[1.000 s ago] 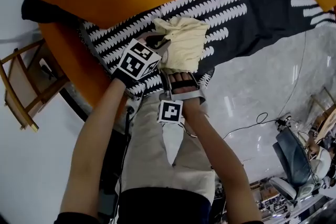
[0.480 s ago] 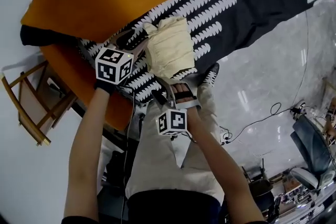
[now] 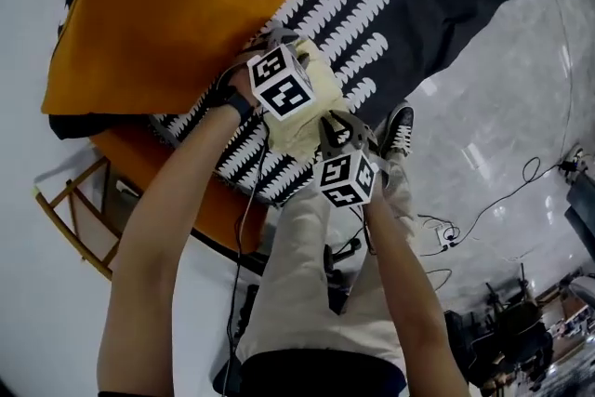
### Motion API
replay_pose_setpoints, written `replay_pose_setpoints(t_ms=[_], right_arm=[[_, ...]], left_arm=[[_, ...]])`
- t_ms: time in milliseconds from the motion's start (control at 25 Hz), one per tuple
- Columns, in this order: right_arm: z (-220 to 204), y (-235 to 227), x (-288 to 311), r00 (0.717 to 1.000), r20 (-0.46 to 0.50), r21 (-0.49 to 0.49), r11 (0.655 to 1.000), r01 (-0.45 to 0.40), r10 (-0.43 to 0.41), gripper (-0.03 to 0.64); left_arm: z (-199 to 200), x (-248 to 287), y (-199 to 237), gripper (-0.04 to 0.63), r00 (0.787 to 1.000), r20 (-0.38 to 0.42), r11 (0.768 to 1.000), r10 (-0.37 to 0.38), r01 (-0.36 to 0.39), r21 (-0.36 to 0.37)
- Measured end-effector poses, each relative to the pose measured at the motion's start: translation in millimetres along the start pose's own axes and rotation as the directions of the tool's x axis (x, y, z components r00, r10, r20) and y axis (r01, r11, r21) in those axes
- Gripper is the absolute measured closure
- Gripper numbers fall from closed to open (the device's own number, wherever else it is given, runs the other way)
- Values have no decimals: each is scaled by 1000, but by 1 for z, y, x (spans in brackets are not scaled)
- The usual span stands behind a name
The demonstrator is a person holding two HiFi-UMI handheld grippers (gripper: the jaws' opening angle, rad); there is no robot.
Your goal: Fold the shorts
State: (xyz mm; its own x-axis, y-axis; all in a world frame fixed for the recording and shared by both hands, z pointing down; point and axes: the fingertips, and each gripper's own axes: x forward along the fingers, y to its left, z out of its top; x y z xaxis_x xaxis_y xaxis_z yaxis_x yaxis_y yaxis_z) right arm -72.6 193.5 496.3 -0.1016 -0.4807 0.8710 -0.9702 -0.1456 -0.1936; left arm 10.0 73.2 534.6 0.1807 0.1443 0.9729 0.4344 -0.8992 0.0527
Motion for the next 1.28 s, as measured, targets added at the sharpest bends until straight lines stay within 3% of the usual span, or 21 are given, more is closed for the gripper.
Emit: replay_pose_setpoints(t_ms=[80,120,240,320,360,440,480,560,640,720,800,880,960,1080,1160,1280], right_arm=[[-40,7,25,996,-85,20,1000,-1,2,539],[-57,9,34,996,-90,30,999,18,-16,559],[-69,6,43,998,-29,6,998,58,-58,572],[-64,0,34,1000,-2,36,999,24,-24,533],[-60,-7,25,1000,14,74,997,5,-6,480],[-53,-25,4,999,44,166,986,-17,10,441],[-51,-33,-3,999,51,207,978,-28,18,416],[-47,-42,-9,998,48,253,966,-55,44,381],[-35,-42,-7,997,47,254,964,-76,67,373],[-16,-42,-1,995,65,258,962,-92,78,373],[-4,-43,10,993,74,275,955,-112,95,370],[-10,-41,28,992,30,272,954,-124,121,365],[-23,-34,45,988,-40,255,958,-134,149,365],[-22,-17,49,983,-91,196,971,-137,157,367],[-11,-5,29,984,-102,109,985,-136,147,367],[13,-18,-16,985,-116,-147,979,-140,124,367]], left_arm=[[-11,21,8,454,997,-23,996,77,-75,50],[-15,30,11,450,997,-26,997,78,-78,24],[-15,43,18,415,1000,-2,998,20,-20,-67],[-5,34,19,408,999,51,1000,-10,11,-20],[3,22,19,410,996,83,999,-39,38,13],[18,-8,12,399,982,114,987,-153,147,60],[19,-21,4,344,968,96,972,-233,227,69],[4,-39,-16,264,931,30,932,-363,361,39],[-18,-50,-27,250,923,30,922,-384,385,-45],[-37,-55,-28,245,947,108,935,-302,317,-160],[-62,-49,-24,245,977,146,941,-153,190,-282],[-94,-30,-13,245,997,79,933,15,14,-359],[-120,-10,-2,243,993,-7,906,114,-107,-409],[-134,-8,2,236,993,2,869,114,-99,-485],[-140,-30,0,236,991,38,867,128,-93,-490],[-138,-74,-11,236,972,124,839,201,-105,-534]])
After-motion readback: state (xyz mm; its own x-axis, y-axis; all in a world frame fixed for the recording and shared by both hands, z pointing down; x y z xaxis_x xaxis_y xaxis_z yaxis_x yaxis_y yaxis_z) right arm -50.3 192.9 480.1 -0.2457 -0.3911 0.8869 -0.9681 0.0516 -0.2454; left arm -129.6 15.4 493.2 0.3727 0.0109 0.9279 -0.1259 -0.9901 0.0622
